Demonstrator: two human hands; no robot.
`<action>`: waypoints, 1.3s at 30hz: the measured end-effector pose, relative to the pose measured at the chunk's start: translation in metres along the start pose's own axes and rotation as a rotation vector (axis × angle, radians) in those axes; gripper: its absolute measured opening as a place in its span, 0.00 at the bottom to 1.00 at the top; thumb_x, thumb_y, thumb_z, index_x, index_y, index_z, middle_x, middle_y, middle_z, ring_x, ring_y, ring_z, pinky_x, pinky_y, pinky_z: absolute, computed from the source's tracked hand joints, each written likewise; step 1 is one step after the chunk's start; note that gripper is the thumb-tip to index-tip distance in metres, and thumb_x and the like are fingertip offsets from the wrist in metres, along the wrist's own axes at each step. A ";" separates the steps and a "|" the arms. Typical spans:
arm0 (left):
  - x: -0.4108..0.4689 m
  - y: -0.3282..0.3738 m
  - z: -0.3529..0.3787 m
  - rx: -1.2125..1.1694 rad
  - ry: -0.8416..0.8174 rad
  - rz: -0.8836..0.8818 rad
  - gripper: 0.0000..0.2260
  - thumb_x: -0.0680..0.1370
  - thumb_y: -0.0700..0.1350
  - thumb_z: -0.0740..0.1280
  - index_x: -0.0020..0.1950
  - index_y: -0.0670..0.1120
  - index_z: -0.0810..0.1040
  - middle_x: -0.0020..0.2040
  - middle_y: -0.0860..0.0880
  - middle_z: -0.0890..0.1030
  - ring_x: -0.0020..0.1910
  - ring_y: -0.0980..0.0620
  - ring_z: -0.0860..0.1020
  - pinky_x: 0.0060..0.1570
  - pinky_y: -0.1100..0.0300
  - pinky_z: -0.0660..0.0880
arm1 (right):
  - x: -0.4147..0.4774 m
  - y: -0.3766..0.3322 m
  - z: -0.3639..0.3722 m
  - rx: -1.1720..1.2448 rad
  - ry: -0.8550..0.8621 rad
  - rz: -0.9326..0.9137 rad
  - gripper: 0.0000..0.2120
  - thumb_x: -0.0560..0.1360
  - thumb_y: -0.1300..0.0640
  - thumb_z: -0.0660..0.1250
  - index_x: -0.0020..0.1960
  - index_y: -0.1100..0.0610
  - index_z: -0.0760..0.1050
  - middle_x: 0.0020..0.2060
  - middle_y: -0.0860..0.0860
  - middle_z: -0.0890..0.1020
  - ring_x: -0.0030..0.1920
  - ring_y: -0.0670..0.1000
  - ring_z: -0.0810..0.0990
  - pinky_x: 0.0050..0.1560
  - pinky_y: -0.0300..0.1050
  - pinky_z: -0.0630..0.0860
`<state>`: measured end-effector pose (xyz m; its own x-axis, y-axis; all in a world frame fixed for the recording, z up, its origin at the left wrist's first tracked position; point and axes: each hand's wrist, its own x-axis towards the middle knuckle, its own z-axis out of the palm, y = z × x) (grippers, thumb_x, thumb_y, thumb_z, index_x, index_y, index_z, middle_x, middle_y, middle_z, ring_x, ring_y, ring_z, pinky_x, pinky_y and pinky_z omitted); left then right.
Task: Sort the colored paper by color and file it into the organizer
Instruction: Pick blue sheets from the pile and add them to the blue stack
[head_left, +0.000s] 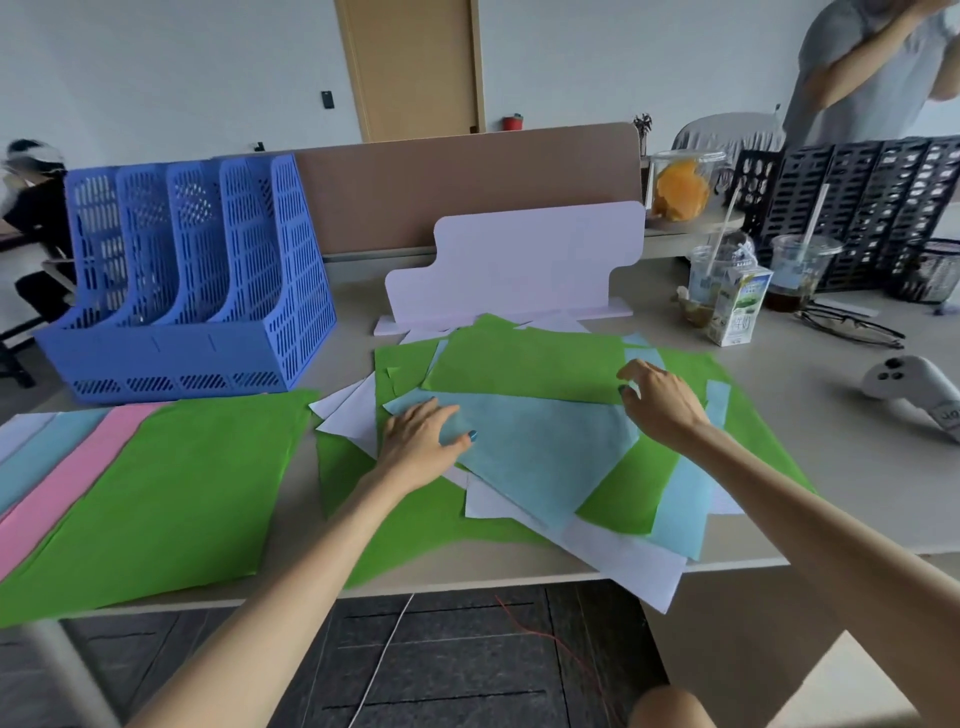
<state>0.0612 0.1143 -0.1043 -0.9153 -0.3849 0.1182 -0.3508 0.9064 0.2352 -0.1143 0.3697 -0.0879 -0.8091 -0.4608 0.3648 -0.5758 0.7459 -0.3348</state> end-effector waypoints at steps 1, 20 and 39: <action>0.003 0.002 0.001 0.000 0.004 -0.007 0.27 0.79 0.61 0.57 0.75 0.54 0.61 0.77 0.52 0.57 0.76 0.52 0.55 0.73 0.50 0.50 | 0.004 0.003 0.001 0.007 -0.043 -0.017 0.14 0.77 0.56 0.63 0.62 0.59 0.73 0.60 0.57 0.78 0.56 0.58 0.78 0.57 0.49 0.72; 0.032 0.016 0.006 -0.014 0.001 -0.058 0.24 0.80 0.60 0.55 0.75 0.54 0.62 0.75 0.52 0.61 0.74 0.51 0.58 0.72 0.50 0.53 | 0.059 0.010 0.018 -0.580 0.010 -0.543 0.15 0.55 0.66 0.77 0.37 0.57 0.76 0.26 0.51 0.78 0.24 0.52 0.78 0.33 0.42 0.74; 0.038 -0.005 -0.020 -1.170 0.291 -0.577 0.13 0.77 0.34 0.65 0.61 0.37 0.77 0.61 0.42 0.76 0.51 0.45 0.76 0.41 0.54 0.80 | 0.003 -0.079 0.019 -0.121 0.125 -0.687 0.19 0.80 0.47 0.52 0.39 0.55 0.74 0.30 0.50 0.79 0.30 0.58 0.78 0.28 0.41 0.61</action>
<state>0.0324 0.0915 -0.0821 -0.5680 -0.8154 -0.1120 -0.1618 -0.0229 0.9866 -0.0731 0.3003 -0.0770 -0.2441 -0.7928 0.5585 -0.9280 0.3580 0.1026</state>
